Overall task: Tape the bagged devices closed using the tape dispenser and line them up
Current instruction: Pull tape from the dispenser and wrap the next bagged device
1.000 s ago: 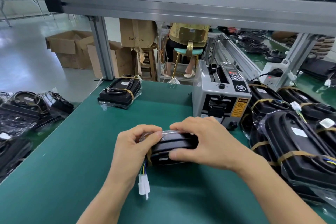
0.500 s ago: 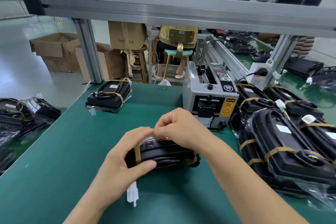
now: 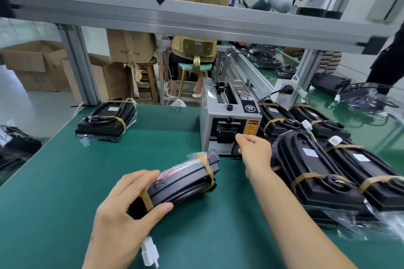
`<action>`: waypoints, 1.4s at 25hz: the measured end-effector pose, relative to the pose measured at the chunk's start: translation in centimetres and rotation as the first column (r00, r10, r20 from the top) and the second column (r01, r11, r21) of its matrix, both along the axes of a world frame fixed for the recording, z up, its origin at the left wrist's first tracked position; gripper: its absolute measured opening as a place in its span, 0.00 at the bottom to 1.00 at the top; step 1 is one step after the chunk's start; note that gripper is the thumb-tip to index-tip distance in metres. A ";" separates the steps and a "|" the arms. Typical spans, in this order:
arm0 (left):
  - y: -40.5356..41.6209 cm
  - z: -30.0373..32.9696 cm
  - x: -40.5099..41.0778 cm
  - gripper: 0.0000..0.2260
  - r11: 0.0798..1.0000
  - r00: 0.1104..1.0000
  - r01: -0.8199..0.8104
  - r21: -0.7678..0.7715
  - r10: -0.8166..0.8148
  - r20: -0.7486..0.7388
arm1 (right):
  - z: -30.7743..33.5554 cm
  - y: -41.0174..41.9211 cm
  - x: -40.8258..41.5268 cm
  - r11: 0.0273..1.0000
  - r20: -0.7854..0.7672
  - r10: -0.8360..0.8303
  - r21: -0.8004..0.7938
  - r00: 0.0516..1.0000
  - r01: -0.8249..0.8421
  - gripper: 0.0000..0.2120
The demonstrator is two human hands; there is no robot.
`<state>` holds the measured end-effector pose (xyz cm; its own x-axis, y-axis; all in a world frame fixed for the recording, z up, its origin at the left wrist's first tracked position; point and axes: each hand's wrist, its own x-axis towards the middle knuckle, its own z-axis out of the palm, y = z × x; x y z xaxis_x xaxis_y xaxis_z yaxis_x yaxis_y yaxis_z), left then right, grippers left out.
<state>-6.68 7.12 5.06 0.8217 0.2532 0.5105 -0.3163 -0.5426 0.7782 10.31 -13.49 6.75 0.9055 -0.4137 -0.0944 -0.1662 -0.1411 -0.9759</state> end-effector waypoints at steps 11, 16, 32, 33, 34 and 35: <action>-0.2 -0.3 -0.1 0.22 1.000 1.000 -0.001 0.018 0.001 0.024 | 0.5 2.0 1.9 0.991 0.045 -0.129 0.032 0.991 0.127 0.06; -0.2 -0.2 -0.3 0.22 1.000 1.000 0.006 -0.015 -0.006 0.025 | 1.2 2.7 2.7 0.957 -0.043 -0.179 0.225 0.983 0.184 0.09; -3.3 -0.3 -1.0 0.24 0.985 0.991 -0.124 -0.121 0.129 0.040 | 2.7 5.1 -13.7 0.815 0.190 0.573 -0.238 0.797 -0.529 0.05; -3.4 -0.3 -1.0 0.24 0.985 0.990 -0.130 -0.116 0.135 0.040 | 2.5 5.2 -13.9 0.812 0.189 0.577 -0.238 0.795 -0.533 0.06; -3.5 -0.3 -1.0 0.24 0.985 0.989 -0.136 -0.108 0.141 0.041 | 2.5 5.2 -14.0 0.811 0.183 0.578 -0.238 0.795 -0.534 0.07; -3.5 -0.3 -1.0 0.24 0.985 0.988 -0.141 -0.102 0.146 0.043 | 2.4 5.3 -14.1 0.809 0.174 0.579 -0.239 0.797 -0.536 0.08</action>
<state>-7.66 3.60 4.72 0.7476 0.4174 0.5166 -0.2806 -0.5066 0.8153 -3.79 -8.19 9.17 0.9695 0.1802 0.1662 0.2158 -0.3057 -0.9274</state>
